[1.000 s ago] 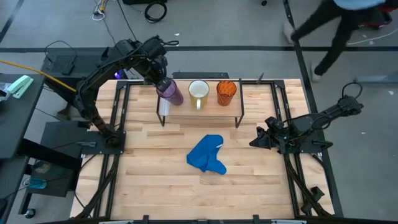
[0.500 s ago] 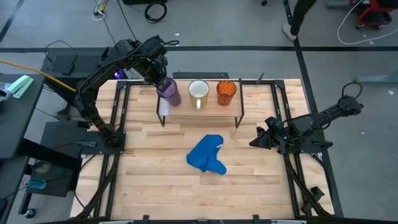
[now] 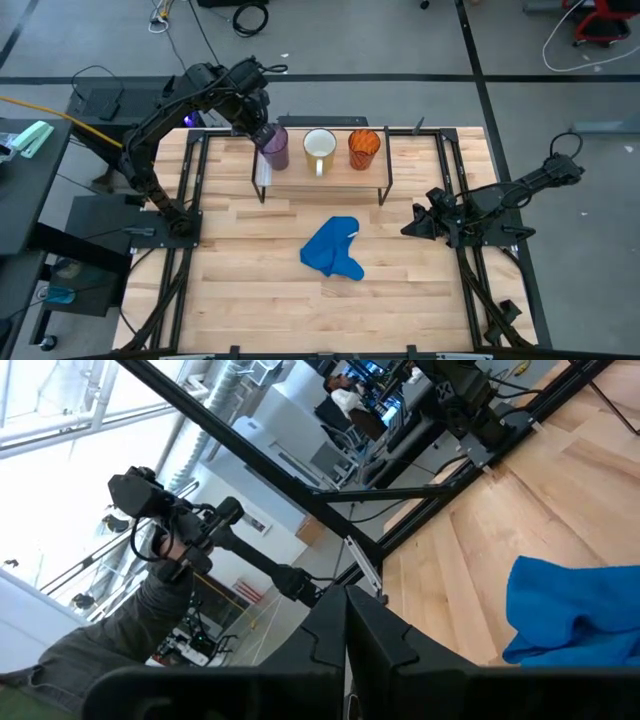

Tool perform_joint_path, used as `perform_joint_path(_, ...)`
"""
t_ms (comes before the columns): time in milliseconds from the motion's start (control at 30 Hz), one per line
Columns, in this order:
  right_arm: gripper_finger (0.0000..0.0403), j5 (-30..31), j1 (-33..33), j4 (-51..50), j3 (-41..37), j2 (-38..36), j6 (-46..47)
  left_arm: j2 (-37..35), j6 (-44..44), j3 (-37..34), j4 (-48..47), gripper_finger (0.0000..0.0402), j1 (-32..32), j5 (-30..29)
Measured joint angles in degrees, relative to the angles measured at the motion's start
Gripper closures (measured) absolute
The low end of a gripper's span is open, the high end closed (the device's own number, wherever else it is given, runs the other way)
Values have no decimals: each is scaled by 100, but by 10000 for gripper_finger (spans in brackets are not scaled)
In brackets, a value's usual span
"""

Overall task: Stack small to large cups/mugs on shelf
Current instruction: Put the violet cup on the shelf

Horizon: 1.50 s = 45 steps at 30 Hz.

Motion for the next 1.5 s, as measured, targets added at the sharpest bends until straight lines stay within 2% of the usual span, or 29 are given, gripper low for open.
perform_joint_path(900, 386, 0, 1, -1, 0, 0, 1, 0, -7, 0, 214, 295, 0, 0)
perform_joint_path(1500, 386, -2, 0, -2, 0, 2, 1, 0, -11, 0, 254, 294, 7, 2)
